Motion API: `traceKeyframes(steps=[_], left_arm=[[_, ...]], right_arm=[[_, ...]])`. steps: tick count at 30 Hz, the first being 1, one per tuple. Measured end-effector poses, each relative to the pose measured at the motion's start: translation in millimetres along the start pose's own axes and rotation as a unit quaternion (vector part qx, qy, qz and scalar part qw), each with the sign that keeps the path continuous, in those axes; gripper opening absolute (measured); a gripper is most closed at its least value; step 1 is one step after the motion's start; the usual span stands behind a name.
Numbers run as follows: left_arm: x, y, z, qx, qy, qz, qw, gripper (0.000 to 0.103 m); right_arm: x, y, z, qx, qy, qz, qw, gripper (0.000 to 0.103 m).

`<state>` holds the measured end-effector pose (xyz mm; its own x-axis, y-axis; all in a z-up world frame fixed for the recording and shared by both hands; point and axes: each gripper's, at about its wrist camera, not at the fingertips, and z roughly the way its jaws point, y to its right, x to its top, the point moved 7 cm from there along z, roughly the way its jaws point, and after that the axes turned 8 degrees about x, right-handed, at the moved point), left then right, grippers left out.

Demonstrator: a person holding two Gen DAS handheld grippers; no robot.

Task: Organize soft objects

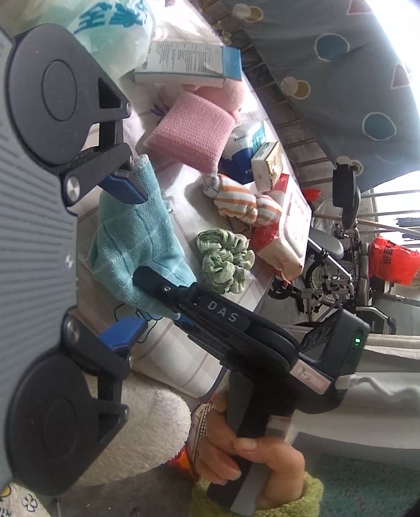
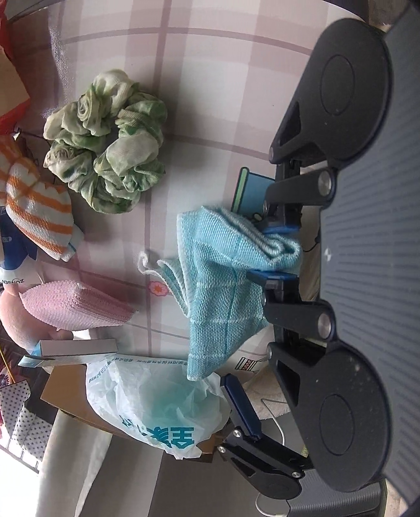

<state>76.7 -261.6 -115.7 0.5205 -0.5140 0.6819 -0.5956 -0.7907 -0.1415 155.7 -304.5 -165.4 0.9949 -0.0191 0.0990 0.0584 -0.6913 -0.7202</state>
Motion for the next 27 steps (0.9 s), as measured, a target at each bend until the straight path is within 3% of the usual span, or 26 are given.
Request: traceKeyframes(steps=[12, 23, 27], left_arm=[[-13, -4, 42, -0.029, -0.06, -0.013, 0.9977, 0.08], [-22, 8, 30, -0.066, -0.072, -0.022, 0.995, 0.083], [-19, 1, 18, -0.035, -0.053, -0.014, 0.9979, 0.082]], right_arm=[[7, 7, -3, 0.015, 0.016, 0.02, 1.0, 0.023], [3, 22, -15, 0.047, 0.079, 0.024, 0.995, 0.023], [7, 20, -12, 0.054, 0.081, 0.005, 0.995, 0.023]])
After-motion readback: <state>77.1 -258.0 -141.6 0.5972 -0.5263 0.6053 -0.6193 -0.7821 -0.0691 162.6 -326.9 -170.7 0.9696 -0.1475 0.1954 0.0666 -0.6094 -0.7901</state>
